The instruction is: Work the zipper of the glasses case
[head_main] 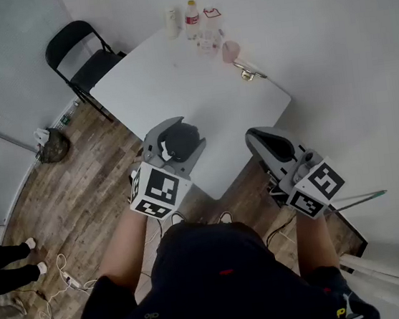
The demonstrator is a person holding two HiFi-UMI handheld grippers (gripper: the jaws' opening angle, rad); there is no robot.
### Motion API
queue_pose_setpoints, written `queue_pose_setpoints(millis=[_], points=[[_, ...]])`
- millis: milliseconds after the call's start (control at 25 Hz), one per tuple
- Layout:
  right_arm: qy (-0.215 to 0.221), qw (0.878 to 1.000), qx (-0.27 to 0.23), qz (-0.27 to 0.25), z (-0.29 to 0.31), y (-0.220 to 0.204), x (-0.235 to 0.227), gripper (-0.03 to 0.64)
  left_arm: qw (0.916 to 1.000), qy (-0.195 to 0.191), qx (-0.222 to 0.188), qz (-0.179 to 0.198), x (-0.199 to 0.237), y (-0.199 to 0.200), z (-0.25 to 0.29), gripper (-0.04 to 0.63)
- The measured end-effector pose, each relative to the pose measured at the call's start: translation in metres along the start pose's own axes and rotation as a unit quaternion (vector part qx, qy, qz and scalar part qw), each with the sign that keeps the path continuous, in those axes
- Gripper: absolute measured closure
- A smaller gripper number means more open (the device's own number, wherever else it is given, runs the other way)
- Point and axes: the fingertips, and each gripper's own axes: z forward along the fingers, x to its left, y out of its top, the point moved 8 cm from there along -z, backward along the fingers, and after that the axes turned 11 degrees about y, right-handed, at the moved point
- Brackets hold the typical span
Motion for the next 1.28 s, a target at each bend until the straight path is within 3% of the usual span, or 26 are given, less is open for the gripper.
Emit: queue_pose_setpoints(millis=[120, 240, 480, 720, 1280], points=[[-0.074, 0.997, -0.011, -0.004, -0.015, -0.005, -0.022, 0.595, 0.9966, 0.042, -0.034, -0.062, 0.023, 0.002, -0.014, 0.325], [-0.117, 0.992, -0.028, 0.024, -0.028, -0.011, -0.038, 0.595, 0.9874, 0.078, -0.056, -0.126, 0.045, -0.001, -0.030, 0.325], [-0.196, 0.980, -0.032, -0.002, -0.047, -0.024, -0.050, 0.597, 0.9706, 0.127, -0.070, -0.192, 0.070, -0.015, -0.058, 0.325], [-0.215, 0.976, -0.043, -0.008, -0.052, -0.024, -0.052, 0.597, 0.9636, 0.140, -0.074, -0.216, 0.076, -0.025, -0.068, 0.325], [-0.209, 0.977, -0.040, -0.017, -0.053, -0.020, -0.043, 0.597, 0.9634, 0.135, -0.082, -0.216, 0.071, -0.025, -0.075, 0.325]])
